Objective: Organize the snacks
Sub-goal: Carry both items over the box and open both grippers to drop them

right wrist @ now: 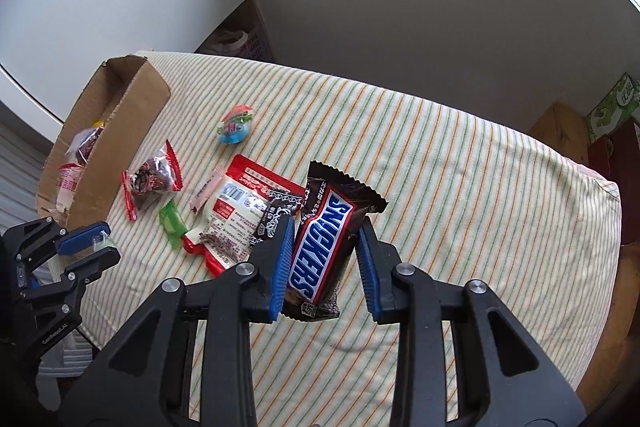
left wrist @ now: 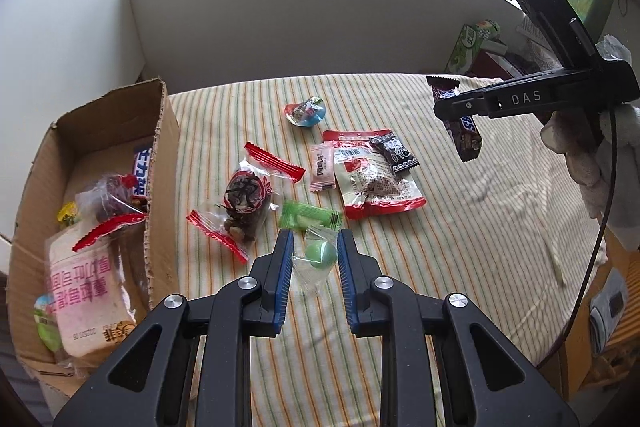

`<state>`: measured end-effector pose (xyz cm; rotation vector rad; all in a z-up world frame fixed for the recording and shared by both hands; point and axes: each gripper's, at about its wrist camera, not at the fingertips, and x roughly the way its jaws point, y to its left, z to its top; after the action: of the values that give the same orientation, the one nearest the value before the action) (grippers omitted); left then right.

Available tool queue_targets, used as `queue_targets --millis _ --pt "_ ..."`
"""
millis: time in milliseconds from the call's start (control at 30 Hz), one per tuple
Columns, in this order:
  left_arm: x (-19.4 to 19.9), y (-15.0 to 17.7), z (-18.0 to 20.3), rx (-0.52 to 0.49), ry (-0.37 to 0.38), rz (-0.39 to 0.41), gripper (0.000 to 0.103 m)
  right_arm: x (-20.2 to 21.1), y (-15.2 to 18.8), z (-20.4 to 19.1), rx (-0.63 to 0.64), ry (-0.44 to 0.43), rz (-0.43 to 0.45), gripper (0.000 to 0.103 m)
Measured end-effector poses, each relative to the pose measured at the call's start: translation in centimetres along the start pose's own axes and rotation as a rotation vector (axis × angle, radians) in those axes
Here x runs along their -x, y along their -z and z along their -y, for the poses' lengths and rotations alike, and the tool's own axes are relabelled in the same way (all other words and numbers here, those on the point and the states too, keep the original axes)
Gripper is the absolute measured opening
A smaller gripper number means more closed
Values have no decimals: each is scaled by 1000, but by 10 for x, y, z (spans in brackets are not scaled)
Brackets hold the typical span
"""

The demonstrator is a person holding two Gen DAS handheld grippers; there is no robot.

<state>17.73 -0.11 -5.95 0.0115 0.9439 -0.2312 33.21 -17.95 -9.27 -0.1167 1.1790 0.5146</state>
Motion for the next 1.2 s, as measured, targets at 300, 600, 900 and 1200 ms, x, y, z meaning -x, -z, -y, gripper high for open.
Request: queue_targets --millis 300,600,900,1200 --pt "35 0 -47 47 -71 52 21 30 -28 -61 82 -66 58 32" --pt "62 3 -105 114 -144 78 21 18 -61 -146 179 -115 60 32" --pt "70 7 -153 180 -162 82 21 -11 -93 -215 251 -139 29 32" --pt "62 4 -180 200 -161 78 21 -41 -114 -252 286 -152 1 32"
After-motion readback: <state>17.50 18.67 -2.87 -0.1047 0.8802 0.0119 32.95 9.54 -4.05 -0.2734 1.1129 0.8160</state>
